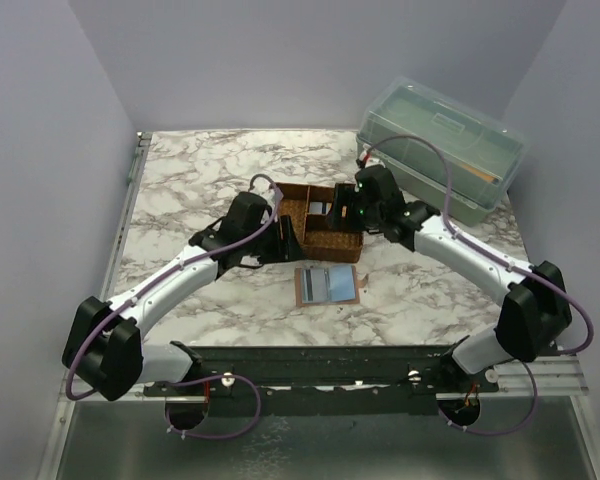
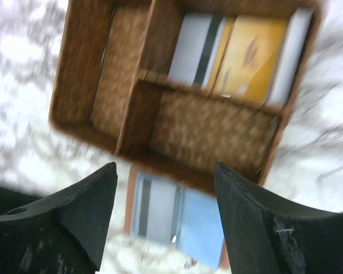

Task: Put the credit cards into the card holder
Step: Pick up the credit card from the storage box.

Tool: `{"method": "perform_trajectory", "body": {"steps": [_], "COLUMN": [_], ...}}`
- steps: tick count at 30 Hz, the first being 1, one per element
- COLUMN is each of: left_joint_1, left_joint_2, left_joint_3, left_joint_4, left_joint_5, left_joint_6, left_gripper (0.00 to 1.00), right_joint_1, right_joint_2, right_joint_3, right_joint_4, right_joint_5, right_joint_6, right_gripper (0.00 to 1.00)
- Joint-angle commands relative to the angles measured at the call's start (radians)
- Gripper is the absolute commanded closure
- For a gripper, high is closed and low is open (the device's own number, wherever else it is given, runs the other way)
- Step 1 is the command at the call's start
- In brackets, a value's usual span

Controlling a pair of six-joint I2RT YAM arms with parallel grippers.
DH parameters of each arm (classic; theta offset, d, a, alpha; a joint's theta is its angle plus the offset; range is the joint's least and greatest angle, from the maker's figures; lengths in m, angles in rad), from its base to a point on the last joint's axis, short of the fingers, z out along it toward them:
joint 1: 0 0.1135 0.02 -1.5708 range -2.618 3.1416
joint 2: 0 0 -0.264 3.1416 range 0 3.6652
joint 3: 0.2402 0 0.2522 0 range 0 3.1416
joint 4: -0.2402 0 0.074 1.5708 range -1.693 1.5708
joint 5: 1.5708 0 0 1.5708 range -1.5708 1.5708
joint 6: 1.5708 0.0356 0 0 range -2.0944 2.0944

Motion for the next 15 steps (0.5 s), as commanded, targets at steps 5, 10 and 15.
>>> {"method": "perform_trajectory", "body": {"steps": [5, 10, 15], "left_joint_1": [0.008, 0.008, 0.010], "left_joint_2": [0.069, 0.113, 0.131], "left_joint_3": [0.219, 0.257, 0.268], "left_joint_4": [-0.076, -0.077, -0.076], "left_joint_5": [0.032, 0.021, 0.007], "left_joint_6": [0.187, 0.236, 0.263], "left_gripper": [0.41, 0.41, 0.40], "right_joint_1": [-0.073, -0.073, -0.073], "right_joint_2": [0.288, 0.456, 0.577], "right_joint_3": [0.355, 0.548, 0.676], "right_joint_4": [-0.260, -0.347, -0.412], "right_joint_5": [0.321, 0.417, 0.444], "right_joint_6": [-0.097, -0.112, -0.108], "right_gripper": [0.28, 0.34, 0.46]}}
